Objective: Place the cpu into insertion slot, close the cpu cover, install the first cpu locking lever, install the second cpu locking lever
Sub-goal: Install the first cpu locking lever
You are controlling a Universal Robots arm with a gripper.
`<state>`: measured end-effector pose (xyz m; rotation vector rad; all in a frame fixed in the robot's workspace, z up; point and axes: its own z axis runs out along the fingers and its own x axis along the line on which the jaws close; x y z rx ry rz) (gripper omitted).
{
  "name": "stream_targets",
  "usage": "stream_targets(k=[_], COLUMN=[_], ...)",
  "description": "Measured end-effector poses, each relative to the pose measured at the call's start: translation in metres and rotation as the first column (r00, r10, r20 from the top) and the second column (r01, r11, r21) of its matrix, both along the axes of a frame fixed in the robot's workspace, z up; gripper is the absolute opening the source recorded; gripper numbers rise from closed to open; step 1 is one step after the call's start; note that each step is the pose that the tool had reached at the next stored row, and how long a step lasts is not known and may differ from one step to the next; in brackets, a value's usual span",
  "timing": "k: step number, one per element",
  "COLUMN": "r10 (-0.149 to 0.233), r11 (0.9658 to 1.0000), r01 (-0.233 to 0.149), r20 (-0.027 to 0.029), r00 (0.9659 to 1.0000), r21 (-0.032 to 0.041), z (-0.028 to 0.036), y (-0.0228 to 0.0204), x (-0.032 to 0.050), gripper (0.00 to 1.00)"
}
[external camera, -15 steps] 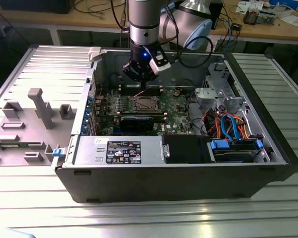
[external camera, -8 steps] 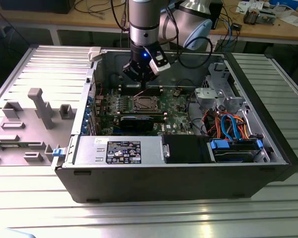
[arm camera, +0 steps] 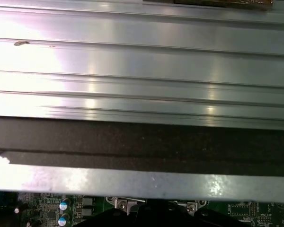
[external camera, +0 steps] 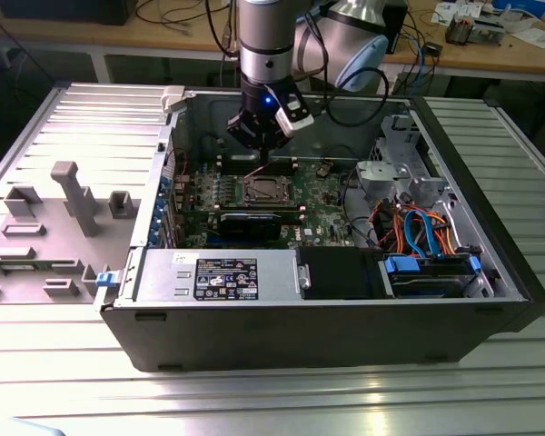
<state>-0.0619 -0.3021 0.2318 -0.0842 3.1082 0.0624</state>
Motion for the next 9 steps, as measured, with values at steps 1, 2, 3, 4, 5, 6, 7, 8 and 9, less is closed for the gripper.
stream_targets(k=[1,2,3,4,5,6,7,8,9], r10=[0.000,0.000,0.000,0.000,0.000,0.000,0.000,0.000,0.000], r11=[1.0000,1.0000,1.0000,1.0000,1.0000,1.0000,1.0000,1.0000,1.0000], r01=[0.000,0.000,0.000,0.000,0.000,0.000,0.000,0.000,0.000], r20=[0.0000,0.0000,0.0001,0.0000,0.0000,-0.0001,0.0000,0.0000,0.0000], r00=[1.0000,1.0000,1.0000,1.0000,1.0000,1.0000,1.0000,1.0000,1.0000], r21=[0.0000,0.0000,0.0001,0.0001,0.0001,-0.0001,-0.0002,-0.0012,-0.0020], z=[-0.0002,-0.0007,-0.0012,-0.0017,-0.0022,-0.0028,-0.0032,-0.0046,-0.0063], y=[0.0005,0.0011,0.0013,0.0016,0.0017,0.0019,0.0019,0.0019,0.0019], x=[0.0010,0.0027,0.0036,0.0047,0.0053,0.0061,0.0067,0.0086,0.0112], gripper=[0.11,0.11,0.11,0.11,0.11,0.11,0.11,0.11,0.11])
